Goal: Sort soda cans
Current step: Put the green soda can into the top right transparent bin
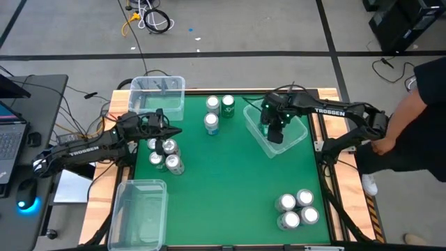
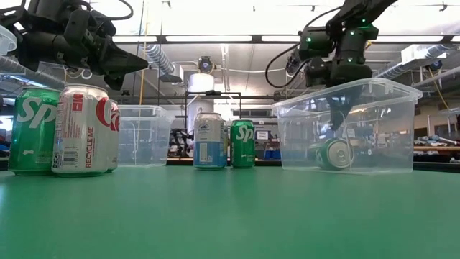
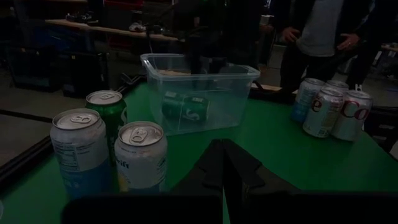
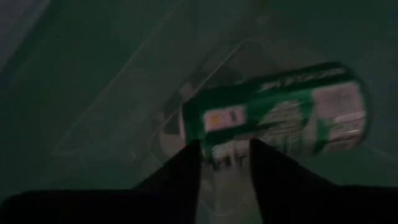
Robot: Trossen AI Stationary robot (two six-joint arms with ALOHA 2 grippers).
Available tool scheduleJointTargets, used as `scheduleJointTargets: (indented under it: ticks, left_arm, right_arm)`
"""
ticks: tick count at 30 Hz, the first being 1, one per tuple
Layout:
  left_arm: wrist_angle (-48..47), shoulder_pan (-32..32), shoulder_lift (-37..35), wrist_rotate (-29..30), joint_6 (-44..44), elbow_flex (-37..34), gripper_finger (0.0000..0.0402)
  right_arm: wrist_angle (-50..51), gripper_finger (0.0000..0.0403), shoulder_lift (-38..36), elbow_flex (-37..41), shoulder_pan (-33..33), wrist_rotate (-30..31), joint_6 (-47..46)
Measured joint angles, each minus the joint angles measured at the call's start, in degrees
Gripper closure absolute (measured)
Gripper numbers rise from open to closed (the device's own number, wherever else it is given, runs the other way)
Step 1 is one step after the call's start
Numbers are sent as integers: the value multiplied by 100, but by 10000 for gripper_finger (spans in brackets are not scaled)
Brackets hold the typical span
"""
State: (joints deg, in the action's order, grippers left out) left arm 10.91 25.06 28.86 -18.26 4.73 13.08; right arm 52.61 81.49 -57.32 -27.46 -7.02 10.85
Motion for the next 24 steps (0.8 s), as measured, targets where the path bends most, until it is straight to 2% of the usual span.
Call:
scheduleJointTargets:
  ticks: [7, 10, 13, 15, 18, 24]
  left_arm:
    - [-6, 1, 0, 0, -15, -2, 401]
    - [-7, 2, 1, 0, -17, 0, 401]
    - [-8, 1, 1, 0, -18, 0, 401]
    - [-13, 2, 2, 0, -20, 0, 401]
    - [-15, 0, 2, 0, -20, 0, 401]
    - [-15, 1, 1, 0, -22, 0, 401]
  right_arm:
    - [-327, 162, 0, 188, -183, -56, 415]
    - [-457, 143, 0, 187, -277, -11, 713]
    - [-494, 142, 0, 187, -308, 144, 1045]
    - [-488, 156, 0, 187, -280, -42, 1130]
    - [-436, 198, 0, 187, -75, -295, 1187]
    - [-462, 344, -2, 187, 203, -846, 1081]
